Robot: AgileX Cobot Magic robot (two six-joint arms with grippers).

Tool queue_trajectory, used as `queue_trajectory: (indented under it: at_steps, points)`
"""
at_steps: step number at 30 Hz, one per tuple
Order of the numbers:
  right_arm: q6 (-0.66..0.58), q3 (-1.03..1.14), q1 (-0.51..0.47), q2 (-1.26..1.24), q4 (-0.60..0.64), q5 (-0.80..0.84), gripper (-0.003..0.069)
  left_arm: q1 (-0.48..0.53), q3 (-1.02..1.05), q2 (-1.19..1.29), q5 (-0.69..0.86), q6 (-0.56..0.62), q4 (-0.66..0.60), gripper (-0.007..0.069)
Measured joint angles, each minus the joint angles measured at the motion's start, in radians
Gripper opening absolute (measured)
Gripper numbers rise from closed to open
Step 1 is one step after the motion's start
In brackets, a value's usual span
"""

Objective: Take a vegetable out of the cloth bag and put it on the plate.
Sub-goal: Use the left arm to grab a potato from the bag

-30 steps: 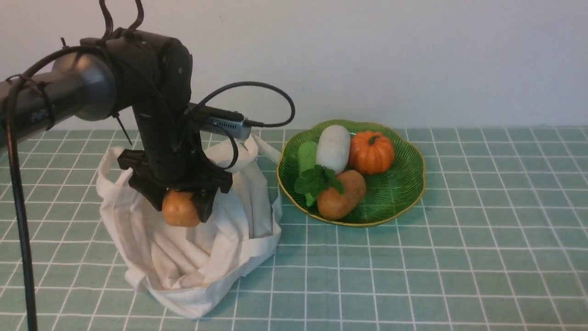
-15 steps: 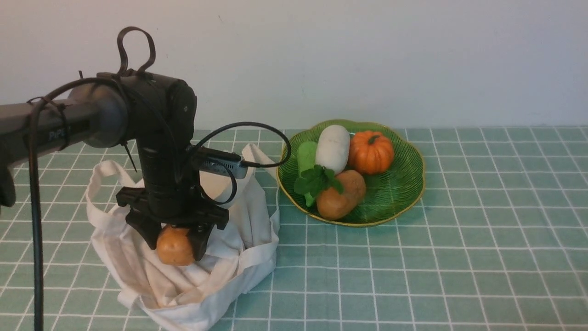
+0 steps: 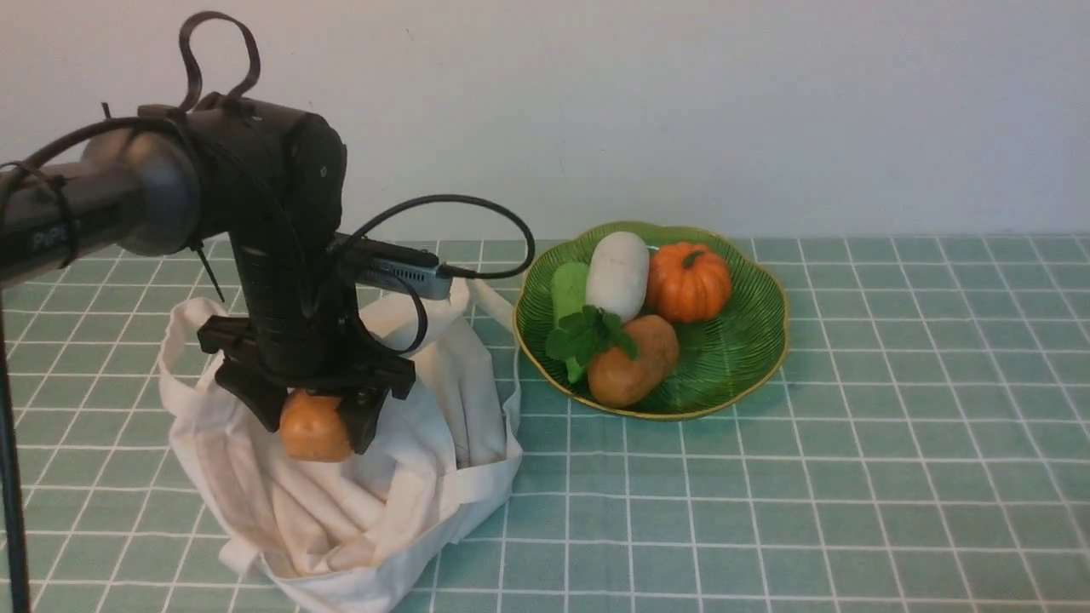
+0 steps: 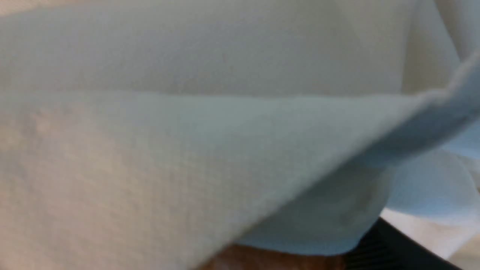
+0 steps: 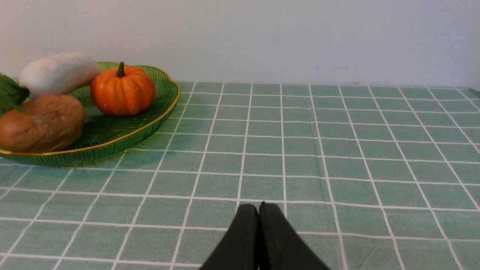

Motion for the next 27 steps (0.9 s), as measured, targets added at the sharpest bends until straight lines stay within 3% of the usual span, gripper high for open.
queue_trajectory:
  at_steps: [17, 27]
  points:
    - [0.000, 0.000, 0.000, 0.000, 0.000, 0.000, -0.0017, 0.000, 0.066, 0.061, -0.001, -0.037, 0.045, 0.0556]
    - [0.000, 0.000, 0.000, 0.000, 0.000, 0.000, -0.0017, -0.012, 0.029, 0.019, -0.001, -0.006, -0.025, 0.0637]
